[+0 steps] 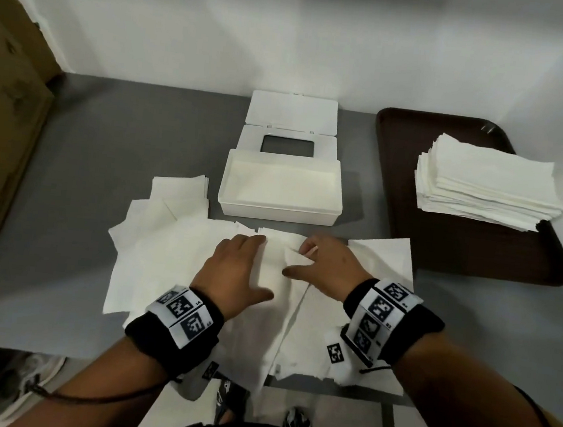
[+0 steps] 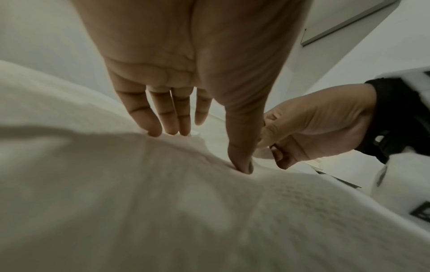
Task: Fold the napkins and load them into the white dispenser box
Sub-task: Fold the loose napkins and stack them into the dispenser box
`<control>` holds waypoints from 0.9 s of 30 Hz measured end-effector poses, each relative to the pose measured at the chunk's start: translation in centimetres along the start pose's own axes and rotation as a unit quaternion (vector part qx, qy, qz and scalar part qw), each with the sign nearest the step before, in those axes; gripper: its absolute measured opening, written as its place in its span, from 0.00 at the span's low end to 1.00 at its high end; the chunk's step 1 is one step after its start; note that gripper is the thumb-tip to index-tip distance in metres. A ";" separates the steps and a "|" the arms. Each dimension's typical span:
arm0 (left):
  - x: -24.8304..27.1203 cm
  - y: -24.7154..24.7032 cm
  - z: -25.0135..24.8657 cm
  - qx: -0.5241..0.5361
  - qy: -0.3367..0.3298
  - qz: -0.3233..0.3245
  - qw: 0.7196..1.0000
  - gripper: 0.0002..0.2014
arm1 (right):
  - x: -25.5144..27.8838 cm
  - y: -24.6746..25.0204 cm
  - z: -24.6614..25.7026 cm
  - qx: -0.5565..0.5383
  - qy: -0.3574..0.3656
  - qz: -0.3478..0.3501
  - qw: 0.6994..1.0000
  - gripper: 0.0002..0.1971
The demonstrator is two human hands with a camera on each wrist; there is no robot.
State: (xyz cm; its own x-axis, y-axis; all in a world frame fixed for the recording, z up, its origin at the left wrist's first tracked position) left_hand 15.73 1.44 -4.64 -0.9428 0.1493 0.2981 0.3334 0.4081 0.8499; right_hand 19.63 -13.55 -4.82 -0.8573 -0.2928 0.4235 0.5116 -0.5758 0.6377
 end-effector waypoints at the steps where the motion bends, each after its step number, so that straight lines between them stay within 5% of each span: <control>1: 0.0 0.0 0.1 0.005 0.001 -0.001 1.000 0.47 | -0.1 -0.1 0.2 -0.008 0.005 0.005 1.000 0.18; 5: 0.2 0.5 0.1 0.038 0.000 -0.027 0.999 0.49 | 0.7 -0.5 2.2 0.036 0.062 0.049 0.996 0.13; 8: 0.6 1.5 -0.3 0.163 -0.018 -0.047 0.985 0.44 | 1.9 0.8 3.6 0.036 0.110 0.034 0.993 0.07; 11: 0.8 1.4 -0.6 0.303 -0.027 -0.001 0.953 0.34 | 3.2 3.4 4.5 0.002 0.139 0.005 0.990 0.06; 15: 0.7 1.3 -1.3 0.356 -0.049 0.051 0.932 0.24 | 4.7 7.9 4.8 -0.075 0.157 -0.049 0.984 0.05; 21: 0.2 2.2 -0.2 0.416 -0.033 0.040 0.908 0.22 | 5.0 12.9 1.5 -0.241 0.103 -0.161 0.952 0.06; 27: -2.4 7.6 2.5 0.470 -0.026 -0.073 0.879 0.18 | 2.6 12.2 -1.5 -0.307 0.046 -0.134 0.941 0.10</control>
State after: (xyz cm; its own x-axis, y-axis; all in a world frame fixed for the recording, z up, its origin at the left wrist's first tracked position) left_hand 20.55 6.46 -0.03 -0.9825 0.0637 0.1748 0.0880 0.9870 0.1346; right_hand 23.57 -22.45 3.09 -0.9666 -0.1222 0.2253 0.1708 -0.9626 0.2105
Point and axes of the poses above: each hand's wrist, its own x-axis away from the middle knuckle, its own y-axis out of the back of the hand, z = x × y, the point moved 10 cm from there along -x, towards the middle knuckle, and after that the axes turned 7 degrees about z, right-handed, at the moved point
